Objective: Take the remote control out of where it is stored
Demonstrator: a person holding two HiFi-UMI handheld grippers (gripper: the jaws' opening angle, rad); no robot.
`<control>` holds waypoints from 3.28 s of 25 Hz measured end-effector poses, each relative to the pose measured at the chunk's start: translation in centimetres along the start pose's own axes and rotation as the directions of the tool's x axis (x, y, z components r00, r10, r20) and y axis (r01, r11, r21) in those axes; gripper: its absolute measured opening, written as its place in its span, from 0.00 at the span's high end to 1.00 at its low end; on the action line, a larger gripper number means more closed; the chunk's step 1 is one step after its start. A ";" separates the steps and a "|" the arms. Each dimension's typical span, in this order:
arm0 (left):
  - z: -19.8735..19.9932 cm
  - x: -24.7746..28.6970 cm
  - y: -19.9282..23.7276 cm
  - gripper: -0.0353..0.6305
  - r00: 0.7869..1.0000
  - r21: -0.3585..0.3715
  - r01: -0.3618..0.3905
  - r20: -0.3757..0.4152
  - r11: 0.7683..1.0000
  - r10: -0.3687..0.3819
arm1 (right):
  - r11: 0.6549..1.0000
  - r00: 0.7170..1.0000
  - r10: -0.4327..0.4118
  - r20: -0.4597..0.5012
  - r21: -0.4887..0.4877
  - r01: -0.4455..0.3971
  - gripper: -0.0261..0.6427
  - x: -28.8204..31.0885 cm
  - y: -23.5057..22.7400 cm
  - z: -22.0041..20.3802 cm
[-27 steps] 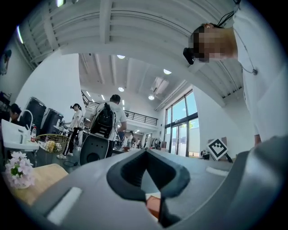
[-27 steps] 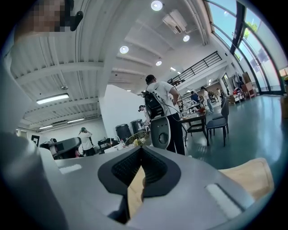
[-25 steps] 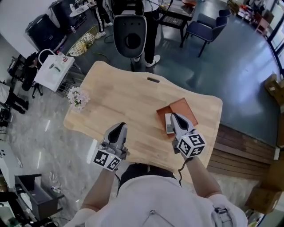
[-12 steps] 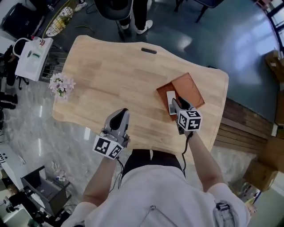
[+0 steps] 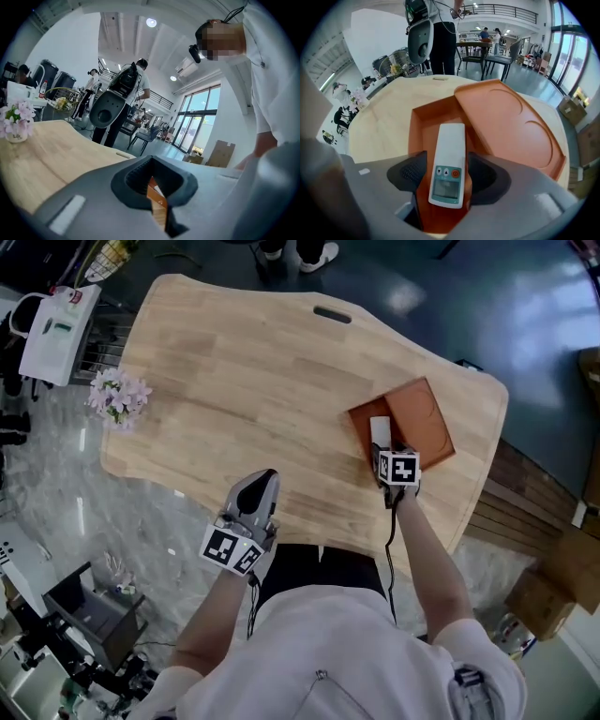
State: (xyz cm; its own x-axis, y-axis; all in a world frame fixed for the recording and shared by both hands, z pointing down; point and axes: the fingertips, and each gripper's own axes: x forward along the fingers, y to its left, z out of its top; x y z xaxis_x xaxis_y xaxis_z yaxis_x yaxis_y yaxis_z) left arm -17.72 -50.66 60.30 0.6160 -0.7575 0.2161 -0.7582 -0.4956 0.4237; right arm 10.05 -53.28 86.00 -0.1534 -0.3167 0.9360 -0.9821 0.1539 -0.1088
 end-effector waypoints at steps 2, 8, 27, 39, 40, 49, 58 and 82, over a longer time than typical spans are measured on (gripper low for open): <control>-0.6 -0.2 0.1 0.94 1.000 -0.014 0.004 -0.009 1.000 -0.004 | 1.000 0.999 -0.024 -0.030 -0.017 0.024 0.50 0.6 -0.1 -0.3; -2.4 -0.9 0.9 0.94 0.999 -0.048 -0.018 -0.038 0.999 0.016 | 0.998 0.991 -0.061 -0.116 -0.029 0.058 0.51 2.3 0.1 -1.7; -2.0 -1.0 0.4 0.94 1.000 -0.038 0.008 -0.021 0.999 -0.008 | 0.997 0.998 -0.056 -0.039 -0.061 0.054 0.54 -0.6 0.0 -0.2; 4.4 -0.8 -0.8 0.94 0.994 0.078 0.060 0.085 0.995 -0.067 | 0.994 0.908 0.106 0.404 -0.033 -0.101 0.54 -13.3 4.5 9.4; 5.3 -0.9 -1.0 0.94 0.992 0.093 0.065 0.098 0.994 -0.075 | 0.993 0.882 0.115 0.456 -0.041 -0.109 0.54 -15.2 5.0 10.5; 14.9 2.0 -2.6 0.94 0.956 0.269 0.093 0.243 0.959 -0.161 | 0.985 0.547 0.167 0.820 -0.116 -0.128 0.54 -31.4 7.8 18.7; 21.4 2.2 -8.2 0.94 0.910 0.380 0.120 0.328 0.917 -0.255 | 0.982 0.394 0.180 0.901 -0.142 -0.124 0.54 -38.7 8.0 18.7; 21.2 2.4 -8.0 0.94 0.912 0.363 0.128 0.322 0.923 -0.253 | 0.983 0.395 0.182 0.901 -0.157 -0.095 0.54 -40.4 9.0 18.7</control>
State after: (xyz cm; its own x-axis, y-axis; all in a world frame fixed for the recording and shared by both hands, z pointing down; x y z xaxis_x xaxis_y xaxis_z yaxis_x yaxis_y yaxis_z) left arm -14.73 -57.49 38.82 0.6853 -0.7022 -0.1933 -0.6982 -0.7089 0.0997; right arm 5.34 -56.62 40.91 -0.3381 -0.9399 0.0483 -0.9336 0.3285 -0.1433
